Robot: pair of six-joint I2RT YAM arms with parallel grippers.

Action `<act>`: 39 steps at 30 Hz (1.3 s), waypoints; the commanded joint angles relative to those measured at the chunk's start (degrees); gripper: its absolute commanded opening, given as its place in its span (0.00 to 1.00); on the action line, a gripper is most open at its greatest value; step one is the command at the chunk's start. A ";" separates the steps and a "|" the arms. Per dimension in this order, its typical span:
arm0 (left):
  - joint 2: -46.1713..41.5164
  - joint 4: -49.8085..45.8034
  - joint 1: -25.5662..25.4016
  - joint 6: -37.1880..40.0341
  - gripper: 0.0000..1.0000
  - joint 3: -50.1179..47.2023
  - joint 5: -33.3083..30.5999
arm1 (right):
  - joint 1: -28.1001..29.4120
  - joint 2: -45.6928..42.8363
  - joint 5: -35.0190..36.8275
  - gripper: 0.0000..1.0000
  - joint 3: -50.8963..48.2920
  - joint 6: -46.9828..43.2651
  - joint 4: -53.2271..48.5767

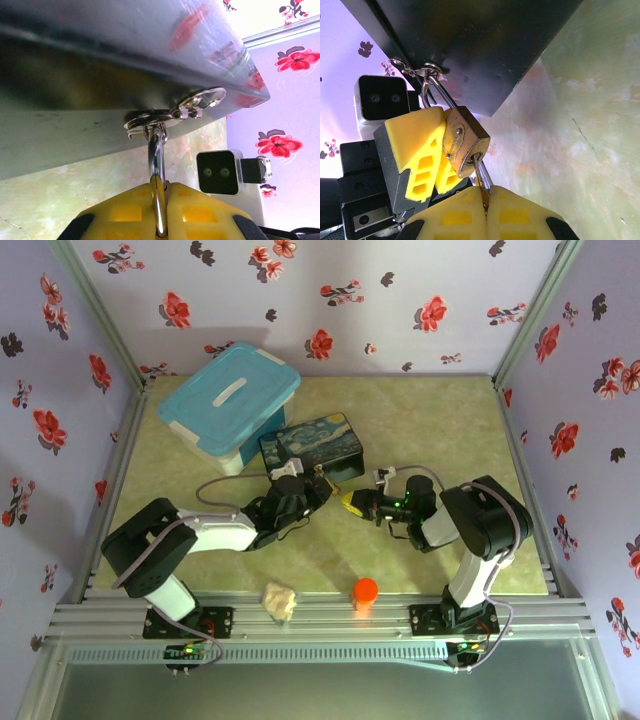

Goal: Unlock the padlock with the key

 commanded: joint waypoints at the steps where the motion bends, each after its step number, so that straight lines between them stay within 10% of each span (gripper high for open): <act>1: -0.60 -0.44 -2.31 2.54 0.00 2.94 10.61 | 1.63 -3.20 2.38 0.00 0.96 -2.30 5.11; 22: 1.72 4.82 -2.75 1.75 0.00 1.02 11.31 | 1.60 -5.05 6.52 0.00 0.37 13.86 5.12; 39: 2.19 16.64 -2.84 -6.61 0.00 -1.17 14.48 | 0.88 -5.99 4.50 0.00 0.82 -8.22 5.11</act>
